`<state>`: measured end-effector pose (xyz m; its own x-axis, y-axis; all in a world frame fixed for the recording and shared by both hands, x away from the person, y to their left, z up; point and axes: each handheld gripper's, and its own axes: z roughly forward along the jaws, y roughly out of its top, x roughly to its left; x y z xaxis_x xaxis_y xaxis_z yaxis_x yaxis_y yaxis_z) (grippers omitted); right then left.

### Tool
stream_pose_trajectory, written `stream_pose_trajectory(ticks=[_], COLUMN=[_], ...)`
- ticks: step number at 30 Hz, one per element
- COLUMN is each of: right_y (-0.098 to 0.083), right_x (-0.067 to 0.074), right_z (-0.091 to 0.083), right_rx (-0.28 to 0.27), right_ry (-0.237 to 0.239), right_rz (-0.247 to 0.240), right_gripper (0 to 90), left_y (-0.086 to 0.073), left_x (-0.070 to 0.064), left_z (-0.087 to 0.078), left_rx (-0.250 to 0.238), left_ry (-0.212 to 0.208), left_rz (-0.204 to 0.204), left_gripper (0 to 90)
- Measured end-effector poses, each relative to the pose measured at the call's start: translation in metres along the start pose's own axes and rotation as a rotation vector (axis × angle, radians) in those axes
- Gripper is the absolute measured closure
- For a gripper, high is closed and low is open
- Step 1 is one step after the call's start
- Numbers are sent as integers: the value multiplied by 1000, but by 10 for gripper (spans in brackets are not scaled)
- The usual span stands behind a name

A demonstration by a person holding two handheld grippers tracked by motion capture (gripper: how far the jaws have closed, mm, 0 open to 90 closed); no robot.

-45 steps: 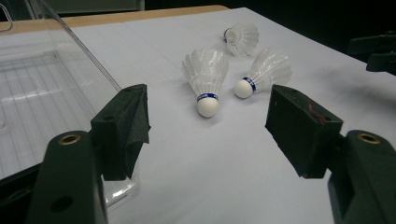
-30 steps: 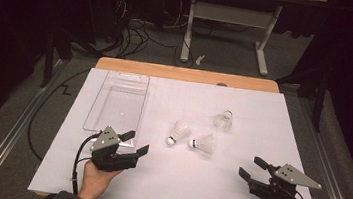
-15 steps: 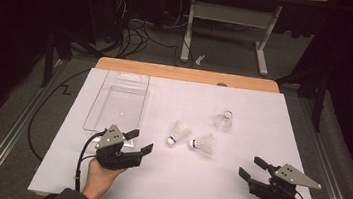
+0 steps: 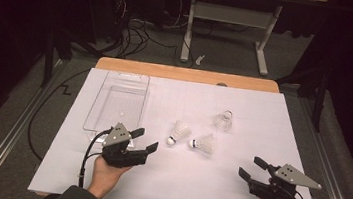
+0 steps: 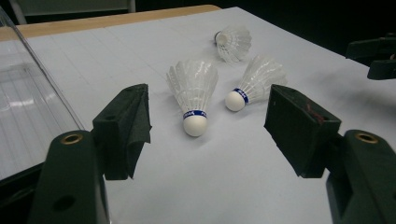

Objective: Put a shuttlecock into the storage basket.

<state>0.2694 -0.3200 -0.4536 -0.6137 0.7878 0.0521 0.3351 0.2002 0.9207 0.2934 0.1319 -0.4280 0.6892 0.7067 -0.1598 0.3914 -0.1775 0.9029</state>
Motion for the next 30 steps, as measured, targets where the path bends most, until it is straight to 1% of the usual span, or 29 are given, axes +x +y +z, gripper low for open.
stream_pose_trajectory(ticks=[27, 30], right_y=[0, 0], right_x=[0, 0], right_z=[0, 0], right_rx=[-2, -2], right_ry=[2, 2], right_rz=[-1, -1], right_gripper=[292, 292], left_y=[8, 10], left_x=[1, 0], left_z=[15, 18], left_rx=[5, 0], left_ry=[0, 1], left_rz=[-1, -2], left_gripper=[326, 330])
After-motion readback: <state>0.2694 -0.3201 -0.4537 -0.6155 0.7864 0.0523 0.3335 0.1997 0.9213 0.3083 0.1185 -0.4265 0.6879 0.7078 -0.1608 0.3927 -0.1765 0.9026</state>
